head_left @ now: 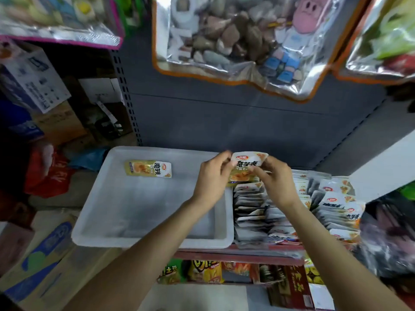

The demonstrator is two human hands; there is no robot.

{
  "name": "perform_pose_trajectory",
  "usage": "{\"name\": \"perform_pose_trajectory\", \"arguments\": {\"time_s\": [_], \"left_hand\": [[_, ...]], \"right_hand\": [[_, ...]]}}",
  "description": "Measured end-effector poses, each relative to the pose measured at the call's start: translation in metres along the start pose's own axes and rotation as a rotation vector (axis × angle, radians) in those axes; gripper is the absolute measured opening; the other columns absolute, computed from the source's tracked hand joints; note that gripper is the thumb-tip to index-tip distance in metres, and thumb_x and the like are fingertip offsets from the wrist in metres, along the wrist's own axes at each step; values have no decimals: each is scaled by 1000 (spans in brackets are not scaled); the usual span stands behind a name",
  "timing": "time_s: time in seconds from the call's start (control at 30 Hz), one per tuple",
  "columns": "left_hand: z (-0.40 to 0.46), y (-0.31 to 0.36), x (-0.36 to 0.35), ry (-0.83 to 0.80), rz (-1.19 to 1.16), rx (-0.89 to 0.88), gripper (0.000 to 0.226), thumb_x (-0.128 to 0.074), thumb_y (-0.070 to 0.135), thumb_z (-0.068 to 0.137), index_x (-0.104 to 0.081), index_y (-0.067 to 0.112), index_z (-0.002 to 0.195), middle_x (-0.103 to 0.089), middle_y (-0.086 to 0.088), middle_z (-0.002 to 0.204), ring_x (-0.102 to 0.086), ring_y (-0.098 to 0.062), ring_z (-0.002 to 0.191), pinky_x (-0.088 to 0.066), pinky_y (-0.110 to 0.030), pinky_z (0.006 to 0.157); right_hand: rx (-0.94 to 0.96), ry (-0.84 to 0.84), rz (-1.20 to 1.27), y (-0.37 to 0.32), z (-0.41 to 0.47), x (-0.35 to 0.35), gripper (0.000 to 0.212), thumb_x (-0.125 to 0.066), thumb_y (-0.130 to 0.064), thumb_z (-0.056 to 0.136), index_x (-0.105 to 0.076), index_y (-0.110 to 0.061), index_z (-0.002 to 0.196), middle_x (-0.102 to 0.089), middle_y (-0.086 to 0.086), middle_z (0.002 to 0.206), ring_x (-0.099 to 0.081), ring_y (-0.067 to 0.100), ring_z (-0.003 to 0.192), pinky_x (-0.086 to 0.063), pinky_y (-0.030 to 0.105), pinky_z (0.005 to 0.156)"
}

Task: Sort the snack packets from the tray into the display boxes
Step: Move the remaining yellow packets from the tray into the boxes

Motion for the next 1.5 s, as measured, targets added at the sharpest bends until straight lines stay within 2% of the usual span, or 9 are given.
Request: {"name": "perform_pose_trajectory", "arguments": {"time_s": [0.13, 0.23, 0.37, 0.53, 0.77, 1.0, 1.3, 1.4, 1.5], "left_hand": [[-3, -9, -25, -98, 43, 52, 8, -55, 11, 92, -58, 3, 89, -65, -17, 76, -60, -32, 70, -47, -38, 68], [-7, -18, -36, -159, 92, 79, 7, -59, 9, 89, -65, 7, 93, -69, -9, 85, -65, -23, 78, -52, -40, 75], [-11, -14, -33, -85, 111, -2, 11, -64, 8, 85, -68, 10, 95, -69, -1, 92, -65, -14, 81, -55, -32, 76], [-10, -24, -39, -205, 341, 25, 12, -61, 11, 88, -72, 15, 92, -68, -3, 89, -63, -20, 80, -51, -36, 70], [-18, -52, -14, -208, 295, 187, 16, -58, 10, 88, -67, 14, 101, -70, -1, 98, -65, -16, 88, -54, -34, 78], [-24, -120, 73, -70, 377, 437, 27, -56, 8, 87, -61, 9, 113, -62, -14, 114, -58, -30, 107, -48, -39, 91], [-16, -198, 163, 1, 257, 814, 74, -64, 13, 86, -22, 1, 145, -35, -20, 144, -37, -31, 131, -35, -31, 101], [-10, -208, 166, 78, 53, 896, 78, -67, 6, 83, -19, 1, 145, -39, -11, 143, -40, -24, 130, -35, -24, 96], [-2, -216, 162, 128, -54, 868, 74, -72, 3, 77, -32, 2, 139, -44, 3, 129, -47, -19, 122, -36, -18, 89]], "right_hand": [[-37, -21, -70, 16, -8, 10, 34, -64, -6, 86, -51, -33, 69, -62, -11, 69, -60, -2, 66, -45, 16, 63], [-82, 26, -109, 29, -12, 12, 16, -65, -8, 86, -60, -23, 85, -66, -2, 79, -64, 11, 76, -49, 23, 69], [32, 51, -168, 27, -14, 12, 12, -60, -3, 87, -65, -14, 88, -66, -1, 85, -62, 10, 78, -46, 12, 71], [-9, -75, -407, 42, -5, -2, 13, -61, -5, 86, -67, -14, 81, -70, 6, 85, -63, 24, 74, -49, 33, 68], [119, -137, -594, 14, 1, -35, 12, -62, -2, 81, -71, -7, 87, -66, 15, 93, -56, 35, 89, -46, 37, 75], [-15, -426, -308, -10, -3, -140, 36, -58, -13, 89, -56, -8, 125, -55, 11, 127, -52, 26, 117, -36, 26, 98], [-782, -382, 331, 5, 22, -256, 77, -67, -18, 85, -21, -11, 147, -36, 7, 146, -42, 25, 129, -40, 34, 99], [-882, -241, 553, 7, 30, -273, 55, -62, -6, 87, -39, -12, 136, -51, 10, 131, -54, 25, 109, -45, 30, 82], [-895, -116, 471, 17, 33, -286, 23, -61, -5, 87, -50, -20, 99, -56, 9, 100, -49, 15, 67, -38, 22, 56]]}}
Point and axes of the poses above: each hand's wrist, its own z-axis towards the middle knuckle, its own x-axis out of the back of the hand, y = z × x, the point moved 4 cm from there along z, towards the middle knuckle
